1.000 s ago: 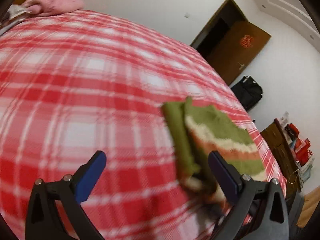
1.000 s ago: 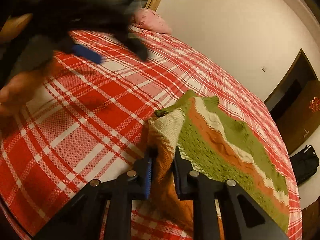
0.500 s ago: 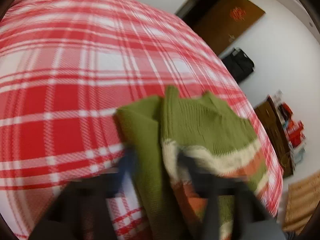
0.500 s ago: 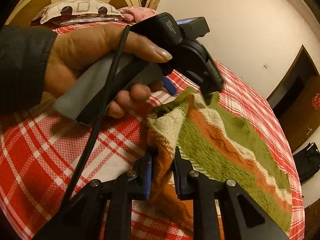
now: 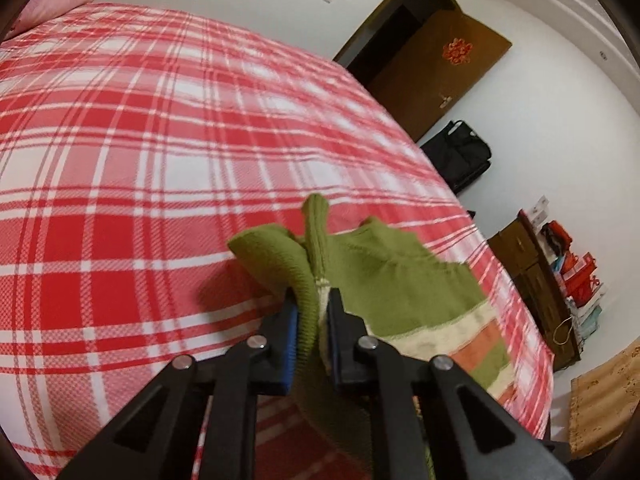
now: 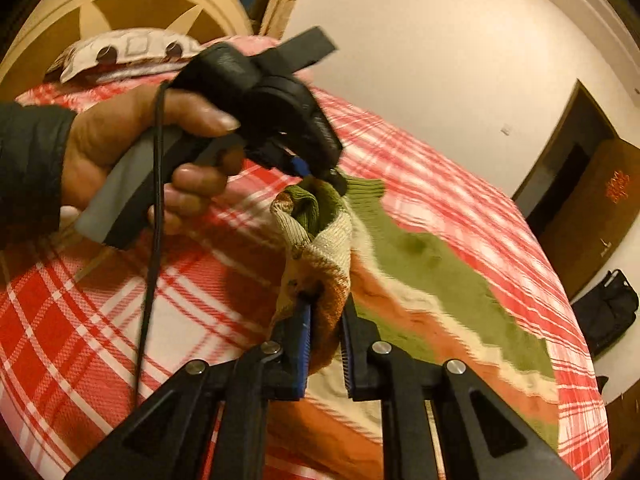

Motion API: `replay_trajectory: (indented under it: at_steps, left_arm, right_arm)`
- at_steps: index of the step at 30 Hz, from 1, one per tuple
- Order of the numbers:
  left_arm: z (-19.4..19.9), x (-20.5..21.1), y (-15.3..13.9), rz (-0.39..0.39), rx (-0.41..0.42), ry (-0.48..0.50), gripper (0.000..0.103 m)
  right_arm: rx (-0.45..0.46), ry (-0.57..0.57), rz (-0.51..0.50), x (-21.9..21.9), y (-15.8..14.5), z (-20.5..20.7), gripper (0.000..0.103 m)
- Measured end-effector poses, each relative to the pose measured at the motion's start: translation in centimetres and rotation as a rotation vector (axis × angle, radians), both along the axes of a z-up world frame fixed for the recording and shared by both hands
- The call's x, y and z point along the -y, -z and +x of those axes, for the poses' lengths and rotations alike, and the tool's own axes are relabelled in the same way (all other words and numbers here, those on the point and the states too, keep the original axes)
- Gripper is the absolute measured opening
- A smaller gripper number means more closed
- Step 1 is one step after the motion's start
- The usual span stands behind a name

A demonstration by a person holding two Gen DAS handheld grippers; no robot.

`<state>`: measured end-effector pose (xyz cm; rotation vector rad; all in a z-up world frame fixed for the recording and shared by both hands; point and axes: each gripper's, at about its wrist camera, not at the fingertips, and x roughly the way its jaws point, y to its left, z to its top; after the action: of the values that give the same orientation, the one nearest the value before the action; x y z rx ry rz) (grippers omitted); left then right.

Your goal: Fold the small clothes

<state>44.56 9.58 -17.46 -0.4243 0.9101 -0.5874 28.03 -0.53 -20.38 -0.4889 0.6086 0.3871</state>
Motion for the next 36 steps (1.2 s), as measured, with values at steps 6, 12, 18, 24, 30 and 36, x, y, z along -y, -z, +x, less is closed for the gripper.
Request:
replay_trajectory:
  at_steps: [6, 12, 18, 24, 30, 36]
  left_arm:
    - [-0.8, 2.3, -3.9, -0.052, 0.074, 0.027, 0.013]
    - [-2.2, 7.2, -8.2, -0.037, 0.168, 0.092, 0.013]
    - [-3.2, 12.6, -10.3, -0.028, 0.215, 0.176, 0.013]
    - [-4.2, 18.5, -10.7, -0.013, 0.236, 0.263, 0.013]
    - [-4.4, 25.2, -8.0, 0.033, 0.191, 0.347, 0.013]
    - [-5.6, 29.9, -4.9, 0.117, 0.171, 0.407, 0.010]
  right_arm:
    - [0.016, 0.048, 0.084, 3.2, -2.4, -1.0, 0.010]
    - [0.056, 0.101, 0.139, 7.3, -4.8, -2.1, 0.009]
    - [0.086, 0.180, 0.202, 12.1, -6.2, -3.2, 0.009]
    - [0.086, 0.250, 0.233, 16.2, -6.2, -4.1, 0.009]
    - [0.017, 0.356, 0.278, 21.7, -4.5, -4.5, 0.009]
    - [-0.101, 0.431, 0.321, 25.8, -1.5, -5.0, 0.008]
